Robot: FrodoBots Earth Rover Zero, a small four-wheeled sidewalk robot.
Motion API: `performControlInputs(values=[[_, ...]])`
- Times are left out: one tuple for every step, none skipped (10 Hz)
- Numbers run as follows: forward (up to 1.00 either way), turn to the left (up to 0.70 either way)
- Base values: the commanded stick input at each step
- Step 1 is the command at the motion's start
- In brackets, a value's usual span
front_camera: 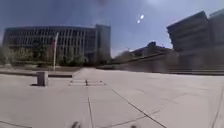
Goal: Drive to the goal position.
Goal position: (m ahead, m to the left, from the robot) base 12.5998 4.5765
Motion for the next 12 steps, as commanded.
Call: performControlInputs(values=[[0.85,0.00],[0.85,0.00],[0.85,0.00],[0.85,0.00],[0.85,0.00],[0.85,0.00],[0.85,0.00],[0.85,0.00],[0.85,0.00],[0.85,0.00],[0.85,0.00],[0.85,0.00]])
